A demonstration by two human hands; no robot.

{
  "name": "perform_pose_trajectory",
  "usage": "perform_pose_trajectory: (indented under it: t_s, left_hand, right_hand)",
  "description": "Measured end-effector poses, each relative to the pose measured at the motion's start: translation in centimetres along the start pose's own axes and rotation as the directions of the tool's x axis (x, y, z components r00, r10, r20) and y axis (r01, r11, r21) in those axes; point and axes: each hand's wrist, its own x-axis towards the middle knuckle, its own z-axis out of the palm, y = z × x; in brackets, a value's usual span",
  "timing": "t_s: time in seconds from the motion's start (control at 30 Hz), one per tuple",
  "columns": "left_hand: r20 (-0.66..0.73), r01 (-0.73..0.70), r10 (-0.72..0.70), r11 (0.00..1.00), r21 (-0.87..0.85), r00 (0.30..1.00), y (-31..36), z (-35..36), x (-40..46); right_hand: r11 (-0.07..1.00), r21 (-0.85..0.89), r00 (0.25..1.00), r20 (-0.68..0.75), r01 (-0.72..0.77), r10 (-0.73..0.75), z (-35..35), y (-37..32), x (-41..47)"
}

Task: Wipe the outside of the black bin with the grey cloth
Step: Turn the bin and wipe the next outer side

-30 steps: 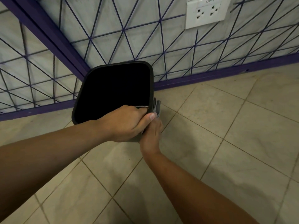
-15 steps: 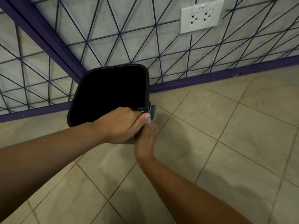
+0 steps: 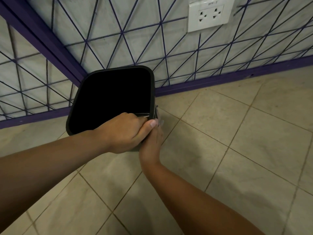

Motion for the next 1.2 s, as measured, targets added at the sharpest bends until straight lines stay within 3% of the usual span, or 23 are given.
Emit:
perform_pose_trajectory:
  t_s: [0.23, 0.6, 0.77, 0.87, 1.03, 1.2]
  left_hand:
    - [0.040, 0.033, -0.036, 0.997, 0.063, 0.999, 0.0, 0.1, 0.1]
    - [0.063, 0.037, -0.040, 0.998, 0.042, 0.997, 0.0, 0.0, 0.2]
    - [0.060, 0.050, -0.053, 0.997, 0.050, 0.997, 0.1, -0.1, 0.1]
    - [0.050, 0.046, -0.048, 0.998, 0.043, 0.998, 0.1, -0.2, 0.1]
    - [0.066, 0.054, -0.057, 0.998, 0.040, 0.996, 0.3, -0.3, 0.1]
    - [0.058, 0.059, -0.061, 0.998, 0.038, 0.996, 0.2, -0.2, 0.1]
  right_hand:
    - [0.996, 0.035, 0.994, -0.074, -0.079, 0.082, 0.1, 3.6, 1.5]
    - [1.000, 0.010, 1.000, -0.021, -0.002, 0.002, 0.2, 2.7, 0.2]
    - [0.998, -0.005, 0.998, -0.026, -0.059, 0.059, -0.5, 3.4, 1.6]
    - [0.999, -0.036, 0.999, 0.025, 0.029, -0.028, -0.4, 2.8, 0.3]
    - [0.996, 0.004, 0.996, -0.023, -0.084, 0.084, -0.6, 3.3, 1.4]
    - [1.000, 0.004, 1.000, 0.005, -0.001, 0.001, -0.1, 2.8, 0.3]
